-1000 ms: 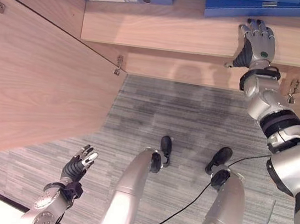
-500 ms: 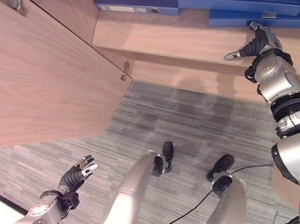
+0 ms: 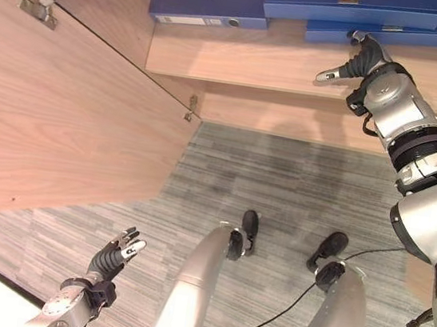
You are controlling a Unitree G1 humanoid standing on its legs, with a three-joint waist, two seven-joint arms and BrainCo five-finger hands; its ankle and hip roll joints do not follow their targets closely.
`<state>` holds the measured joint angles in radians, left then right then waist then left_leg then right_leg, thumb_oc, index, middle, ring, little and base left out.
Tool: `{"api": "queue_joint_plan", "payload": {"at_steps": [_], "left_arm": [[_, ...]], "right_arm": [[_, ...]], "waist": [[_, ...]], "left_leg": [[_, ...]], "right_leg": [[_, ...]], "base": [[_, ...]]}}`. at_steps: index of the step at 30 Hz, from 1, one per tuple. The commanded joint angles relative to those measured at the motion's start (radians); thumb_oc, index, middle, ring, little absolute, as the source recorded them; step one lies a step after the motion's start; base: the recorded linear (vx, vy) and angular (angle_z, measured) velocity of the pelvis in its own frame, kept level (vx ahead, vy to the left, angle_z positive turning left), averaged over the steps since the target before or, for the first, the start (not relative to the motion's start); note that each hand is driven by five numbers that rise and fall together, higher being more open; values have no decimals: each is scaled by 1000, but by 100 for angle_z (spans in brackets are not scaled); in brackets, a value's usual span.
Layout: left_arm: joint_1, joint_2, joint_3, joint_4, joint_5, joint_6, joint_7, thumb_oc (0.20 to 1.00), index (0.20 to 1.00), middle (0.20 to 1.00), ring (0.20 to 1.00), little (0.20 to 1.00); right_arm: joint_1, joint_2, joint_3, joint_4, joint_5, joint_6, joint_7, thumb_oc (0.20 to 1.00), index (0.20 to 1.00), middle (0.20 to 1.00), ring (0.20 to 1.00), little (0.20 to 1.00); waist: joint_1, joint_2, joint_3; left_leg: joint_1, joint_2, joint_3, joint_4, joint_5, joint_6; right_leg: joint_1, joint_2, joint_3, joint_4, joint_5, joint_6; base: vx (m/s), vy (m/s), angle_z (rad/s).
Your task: Put the empty folder in the office cabinet
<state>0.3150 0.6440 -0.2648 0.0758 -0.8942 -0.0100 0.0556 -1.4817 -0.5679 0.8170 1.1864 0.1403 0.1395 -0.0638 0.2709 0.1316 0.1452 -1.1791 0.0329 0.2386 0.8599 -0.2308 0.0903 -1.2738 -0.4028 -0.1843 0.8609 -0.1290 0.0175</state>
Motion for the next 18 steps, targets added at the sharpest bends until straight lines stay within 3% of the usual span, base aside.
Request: {"api": "queue_joint_plan", "payload": {"at_steps": [1,18], "left_arm": [[-15,83,28,-1,16,-38,22,1000,1000,1000,1000,1000],[-33,83,-4,21,7,-45,42,1000,1000,1000,1000,1000]], "right_arm": [[-98,101,-46,10,100,-60,-40,1000,1000,1000,1000,1000],[-141,88,-53,80,67,-44,-106,1000,1000,1000,1000,1000]], "waist": [[40,-14,65],[43,-2,70]], "left_leg": [[-47,-19,-76,-145,42,-27],[-56,-25,-75,-152,47,-28]], "right_leg": [[51,-33,26,0,-104,54],[42,-36,32,0,-102,58]], "base": [[0,0,0],[1,1,1]]}}
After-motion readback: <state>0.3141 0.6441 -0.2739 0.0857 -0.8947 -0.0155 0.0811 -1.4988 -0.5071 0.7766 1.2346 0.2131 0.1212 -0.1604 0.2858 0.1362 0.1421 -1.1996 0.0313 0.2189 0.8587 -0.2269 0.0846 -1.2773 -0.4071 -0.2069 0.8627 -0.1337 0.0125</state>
